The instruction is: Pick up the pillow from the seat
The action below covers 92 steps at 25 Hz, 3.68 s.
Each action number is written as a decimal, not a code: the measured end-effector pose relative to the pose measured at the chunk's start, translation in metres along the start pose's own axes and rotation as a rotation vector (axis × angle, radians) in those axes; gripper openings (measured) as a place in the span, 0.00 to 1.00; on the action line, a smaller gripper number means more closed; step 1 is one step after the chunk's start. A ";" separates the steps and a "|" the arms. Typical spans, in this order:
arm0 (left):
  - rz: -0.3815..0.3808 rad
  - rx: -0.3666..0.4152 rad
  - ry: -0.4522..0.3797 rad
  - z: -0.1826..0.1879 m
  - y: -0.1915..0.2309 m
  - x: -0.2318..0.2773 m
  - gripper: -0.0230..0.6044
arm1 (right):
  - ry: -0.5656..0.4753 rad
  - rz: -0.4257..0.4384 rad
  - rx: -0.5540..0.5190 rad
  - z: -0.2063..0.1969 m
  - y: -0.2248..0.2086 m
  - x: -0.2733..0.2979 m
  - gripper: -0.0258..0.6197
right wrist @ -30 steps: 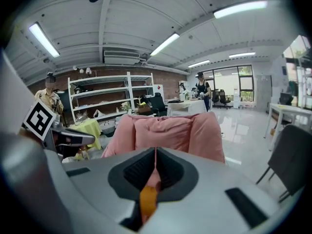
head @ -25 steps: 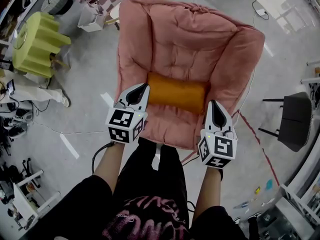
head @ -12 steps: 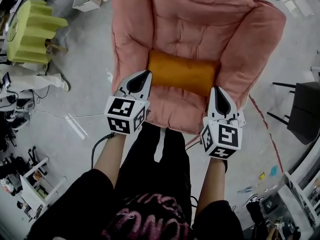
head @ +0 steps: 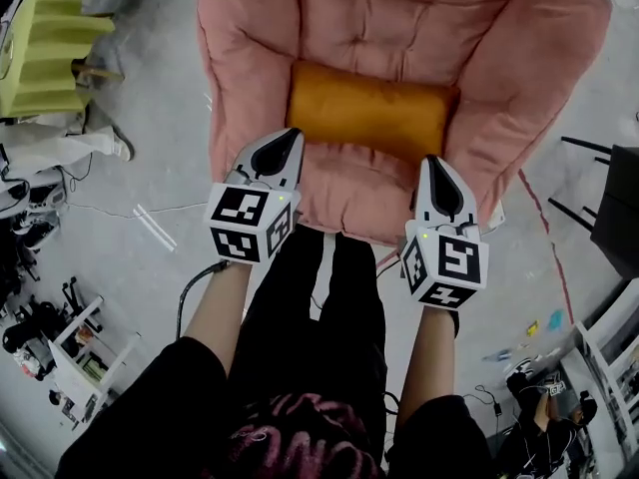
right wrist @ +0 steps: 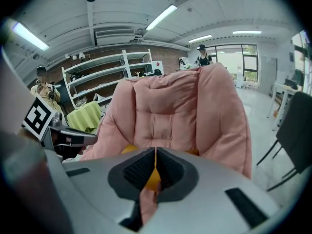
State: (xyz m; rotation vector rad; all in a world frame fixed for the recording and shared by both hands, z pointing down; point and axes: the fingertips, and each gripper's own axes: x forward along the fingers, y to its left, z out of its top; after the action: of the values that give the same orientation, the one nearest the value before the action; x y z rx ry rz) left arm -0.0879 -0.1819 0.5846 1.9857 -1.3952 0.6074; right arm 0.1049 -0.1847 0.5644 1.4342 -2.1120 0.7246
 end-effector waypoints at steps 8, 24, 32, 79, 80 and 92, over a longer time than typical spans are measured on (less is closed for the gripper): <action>-0.001 0.008 0.045 -0.031 0.006 0.019 0.05 | 0.064 0.013 -0.039 -0.035 -0.001 0.020 0.07; -0.029 0.007 0.114 -0.063 0.012 0.052 0.05 | 0.094 -0.009 -0.006 -0.063 -0.014 0.044 0.08; -0.042 0.006 0.158 -0.069 0.024 0.073 0.21 | 0.131 -0.021 0.021 -0.073 -0.027 0.065 0.20; 0.056 -0.091 0.331 -0.118 0.063 0.173 0.49 | 0.387 -0.076 0.050 -0.146 -0.084 0.153 0.50; 0.055 -0.090 0.337 -0.119 0.064 0.175 0.49 | 0.396 -0.079 0.048 -0.148 -0.084 0.156 0.50; 0.082 -0.037 0.330 -0.133 0.063 0.190 0.49 | 0.417 -0.102 0.023 -0.166 -0.082 0.172 0.50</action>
State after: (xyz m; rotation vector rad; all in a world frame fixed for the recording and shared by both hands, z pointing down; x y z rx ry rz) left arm -0.0861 -0.2261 0.8210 1.7118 -1.2770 0.8946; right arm 0.1406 -0.2175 0.8123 1.2619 -1.7054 0.9195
